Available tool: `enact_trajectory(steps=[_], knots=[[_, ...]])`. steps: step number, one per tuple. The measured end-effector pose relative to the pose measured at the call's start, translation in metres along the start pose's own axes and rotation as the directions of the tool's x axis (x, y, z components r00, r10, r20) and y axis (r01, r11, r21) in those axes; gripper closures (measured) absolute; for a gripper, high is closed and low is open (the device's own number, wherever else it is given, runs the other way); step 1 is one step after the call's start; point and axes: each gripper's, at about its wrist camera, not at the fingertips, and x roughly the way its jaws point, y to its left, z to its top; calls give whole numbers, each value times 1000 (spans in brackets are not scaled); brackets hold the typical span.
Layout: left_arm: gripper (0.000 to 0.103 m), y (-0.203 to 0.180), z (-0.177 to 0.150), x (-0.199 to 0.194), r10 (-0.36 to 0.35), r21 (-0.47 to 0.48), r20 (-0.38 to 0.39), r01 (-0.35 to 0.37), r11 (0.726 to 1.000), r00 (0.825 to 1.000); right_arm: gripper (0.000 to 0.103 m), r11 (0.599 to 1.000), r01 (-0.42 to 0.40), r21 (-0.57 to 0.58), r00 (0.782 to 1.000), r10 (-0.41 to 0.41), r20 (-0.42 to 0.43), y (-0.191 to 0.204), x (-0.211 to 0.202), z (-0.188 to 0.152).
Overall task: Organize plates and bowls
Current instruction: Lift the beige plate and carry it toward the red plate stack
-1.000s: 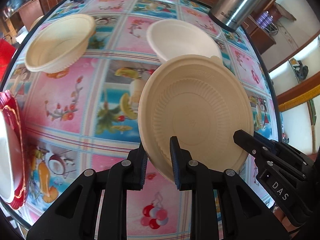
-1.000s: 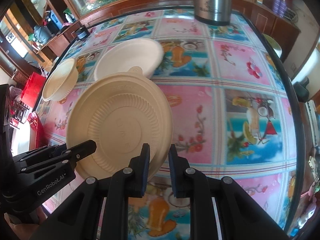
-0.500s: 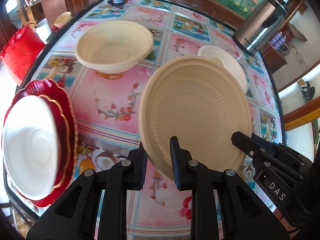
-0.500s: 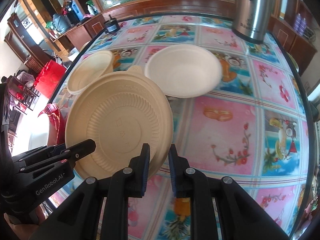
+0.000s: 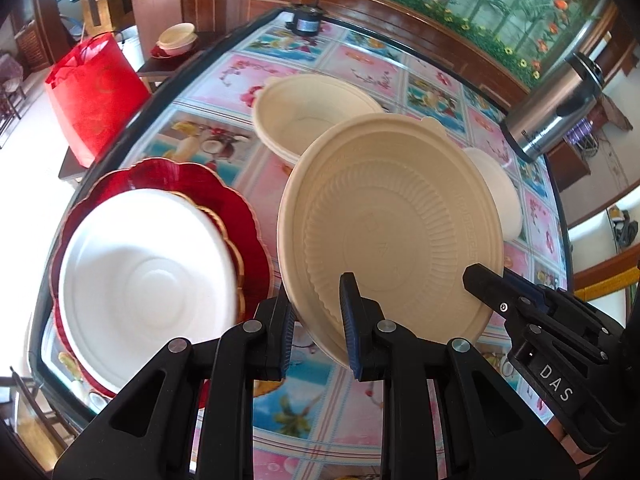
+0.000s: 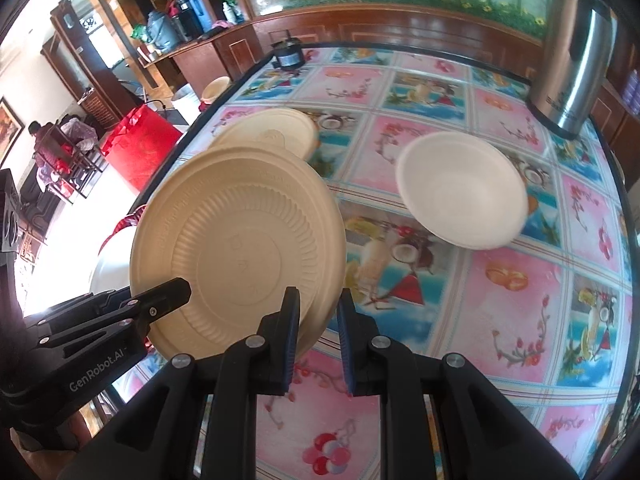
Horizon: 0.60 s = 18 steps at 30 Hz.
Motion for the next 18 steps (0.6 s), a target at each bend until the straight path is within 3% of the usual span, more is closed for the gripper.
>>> enact_trajectory(steps=[18], knots=[[82, 83, -2, -29, 85, -150, 38, -78, 986, 996, 86, 987, -61, -149, 998, 59, -19, 84, 19, 21]])
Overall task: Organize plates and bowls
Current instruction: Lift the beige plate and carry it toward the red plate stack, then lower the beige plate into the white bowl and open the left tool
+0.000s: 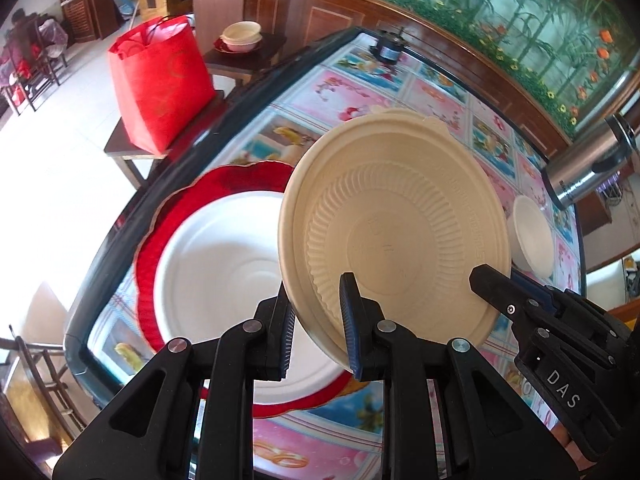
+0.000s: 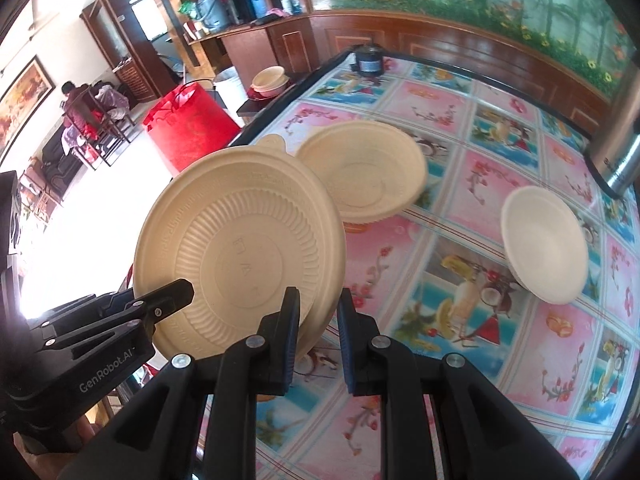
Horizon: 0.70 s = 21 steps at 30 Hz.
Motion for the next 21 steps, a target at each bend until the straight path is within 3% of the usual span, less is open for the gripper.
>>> enact_trajectory(steps=[12, 21], knots=[[82, 51, -13, -2, 64, -89, -18, -65, 994, 998, 84, 993, -49, -104, 997, 43, -62, 53, 29, 0], [82, 70, -23, 9, 92, -109, -53, -98, 989, 994, 83, 989, -68, -130, 992, 52, -118, 70, 48, -7]])
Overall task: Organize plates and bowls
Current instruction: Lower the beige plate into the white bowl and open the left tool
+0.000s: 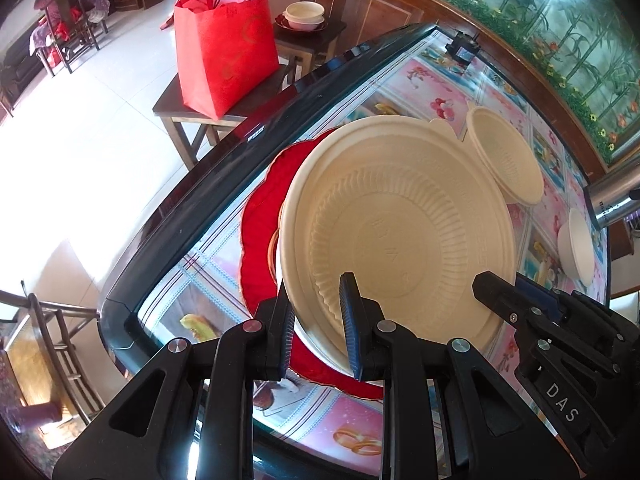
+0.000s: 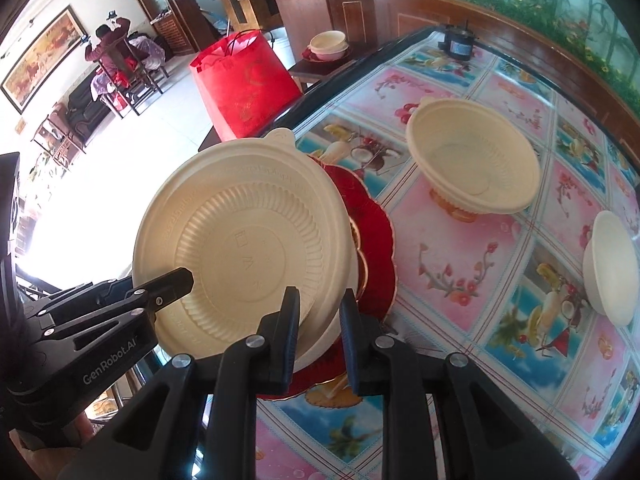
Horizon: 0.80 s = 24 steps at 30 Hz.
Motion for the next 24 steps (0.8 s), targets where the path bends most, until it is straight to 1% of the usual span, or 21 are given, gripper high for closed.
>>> enact_trajectory(steps=[4, 13, 19, 24], knots=[[82, 1, -1, -1, 10, 9, 5, -10, 1000, 1000, 83, 1000, 4, -6, 1000, -4, -4, 3, 1, 0], [82, -1, 2, -1, 0, 13, 7, 0, 1000, 1000, 83, 1000, 11, -1, 1000, -11, -4, 5, 1, 0], [82, -4, 3, 0, -6, 24, -7, 6, 1000, 1000, 83, 1000, 20, 2, 1000, -20, -6, 3, -2, -1], [81, -9, 2, 5, 6, 45, -21, -5, 999, 1000, 83, 1000, 25, 3, 1000, -25, -9, 1, -3, -1]])
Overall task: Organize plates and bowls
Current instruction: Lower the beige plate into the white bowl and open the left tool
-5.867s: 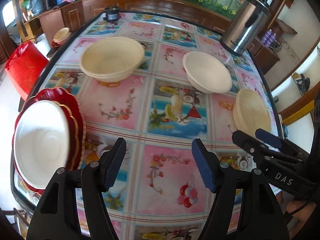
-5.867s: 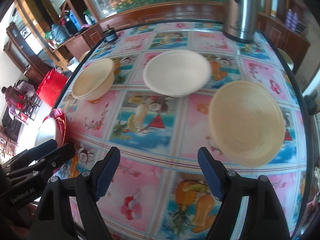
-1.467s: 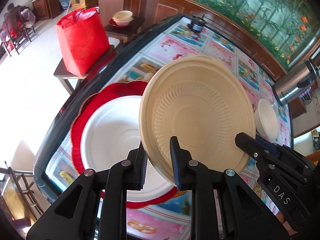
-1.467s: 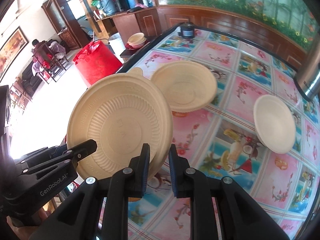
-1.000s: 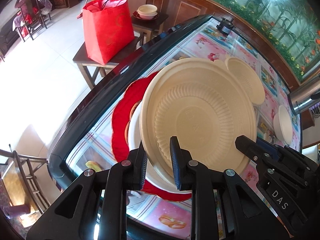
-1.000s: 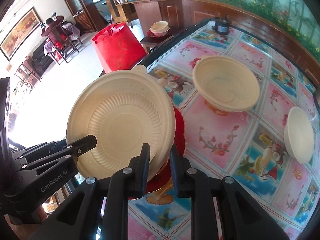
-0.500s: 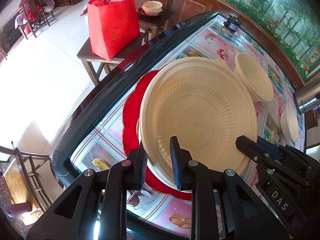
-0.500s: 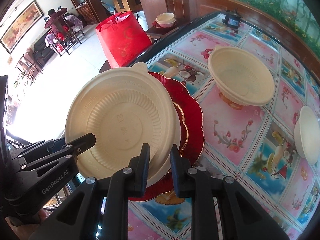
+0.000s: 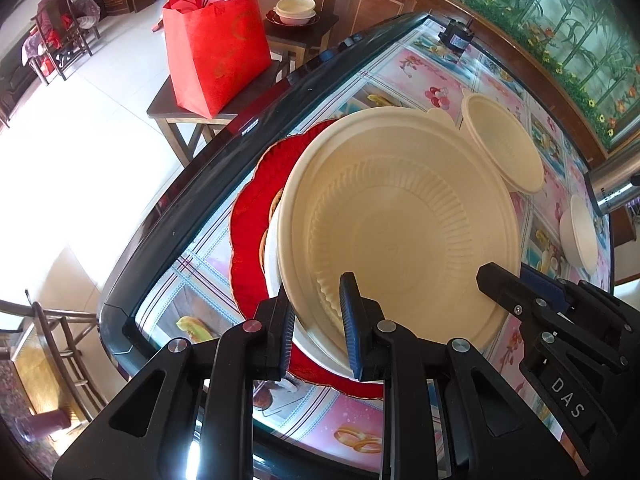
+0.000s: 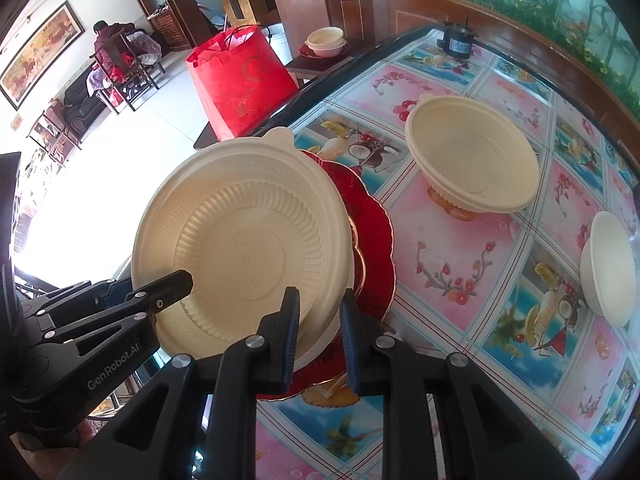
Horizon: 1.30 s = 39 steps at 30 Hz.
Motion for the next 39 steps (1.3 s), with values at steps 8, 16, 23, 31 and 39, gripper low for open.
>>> enact_trajectory(steps=[8, 16, 23, 31, 39], knots=[[81, -3, -1, 5, 13, 15, -9, -13, 1000, 1000, 83, 1000, 0, 11, 1000, 0, -17, -2, 4, -3], [81, -3, -2, 6, 13, 2, -14, -12, 1000, 1000, 83, 1000, -8, 18, 1000, 8, -24, -3, 6, -4], [78, -3, -3, 4, 18, 3, -11, -18, 1000, 1000, 83, 1000, -10, 13, 1000, 10, -20, -3, 5, -4], [54, -5, -4, -4, 19, 12, 17, -19, 1000, 1000, 83, 1000, -11, 6, 1000, 11, -21, -2, 6, -4], [44, 0, -2, -17, 6, -5, 60, -6, 1000, 998, 83, 1000, -7, 8, 1000, 7, -15, -2, 6, -4]])
